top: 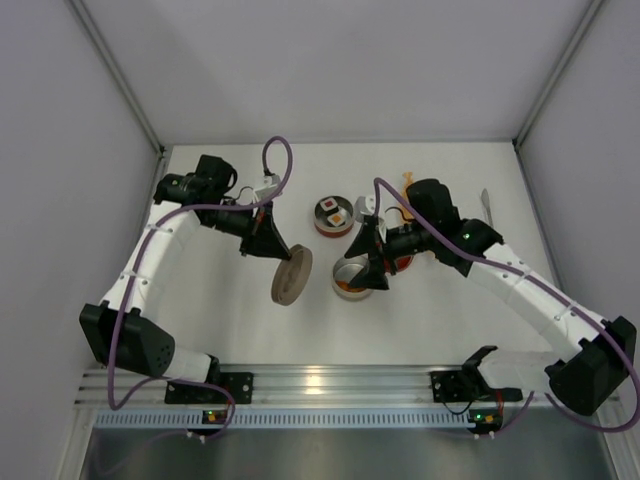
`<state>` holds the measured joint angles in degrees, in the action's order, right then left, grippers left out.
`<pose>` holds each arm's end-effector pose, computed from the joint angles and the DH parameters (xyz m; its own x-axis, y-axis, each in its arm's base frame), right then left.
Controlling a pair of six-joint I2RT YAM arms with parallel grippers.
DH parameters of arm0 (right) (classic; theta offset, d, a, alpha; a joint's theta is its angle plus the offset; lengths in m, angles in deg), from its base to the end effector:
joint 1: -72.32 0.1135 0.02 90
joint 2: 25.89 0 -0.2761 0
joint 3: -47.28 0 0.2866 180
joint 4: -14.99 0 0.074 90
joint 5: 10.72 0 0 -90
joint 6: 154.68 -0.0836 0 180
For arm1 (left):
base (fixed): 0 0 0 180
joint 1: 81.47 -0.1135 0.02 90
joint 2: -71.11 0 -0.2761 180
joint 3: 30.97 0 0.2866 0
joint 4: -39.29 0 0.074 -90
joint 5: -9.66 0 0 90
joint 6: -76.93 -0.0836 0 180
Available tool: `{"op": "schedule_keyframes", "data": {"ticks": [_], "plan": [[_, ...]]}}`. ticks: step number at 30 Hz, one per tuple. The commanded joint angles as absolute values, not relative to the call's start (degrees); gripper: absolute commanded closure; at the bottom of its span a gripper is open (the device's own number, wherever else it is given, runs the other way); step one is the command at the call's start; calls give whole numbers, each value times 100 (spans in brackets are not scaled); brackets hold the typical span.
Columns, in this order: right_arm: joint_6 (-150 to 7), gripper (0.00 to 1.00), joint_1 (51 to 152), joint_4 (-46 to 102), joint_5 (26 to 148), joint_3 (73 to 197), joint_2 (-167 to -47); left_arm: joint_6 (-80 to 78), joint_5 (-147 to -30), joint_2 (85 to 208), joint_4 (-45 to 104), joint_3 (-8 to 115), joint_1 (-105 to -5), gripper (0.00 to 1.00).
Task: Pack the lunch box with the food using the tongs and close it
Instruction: Pick up the box lid from the center of the board, then close the box lid on the packing box.
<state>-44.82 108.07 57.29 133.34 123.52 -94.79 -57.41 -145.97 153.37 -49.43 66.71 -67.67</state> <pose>0.2086 0.2335 0.3372 -0.1379 -0.3450 -0.9284 -0.9870 -0.0303 0.1579 0.2637 -0.1432 0.3594 -0.4188 0.3998 -0.8153 0.9023 0.0823 -0.4232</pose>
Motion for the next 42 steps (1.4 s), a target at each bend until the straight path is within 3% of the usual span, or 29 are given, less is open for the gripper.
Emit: {"op": "schedule_keyframes", "data": {"ticks": [1,7,26,42], "plan": [[-4516,28,11143,4913,13491,12694,-9523,-5781,-15372,15118,-5445,6593,-6759,100],[-4885,33,11565,4466,13535,13046,-9848,-4903,-15496,14881,-4374,6373,-6759,100],[-6248,42,11767,3331,13992,13441,-10297,-4339,-15628,14819,-3836,6294,-6759,100],[-6178,72,11934,3647,13984,13477,-10306,-3531,-15804,14898,-3159,6197,-6934,100]]}}
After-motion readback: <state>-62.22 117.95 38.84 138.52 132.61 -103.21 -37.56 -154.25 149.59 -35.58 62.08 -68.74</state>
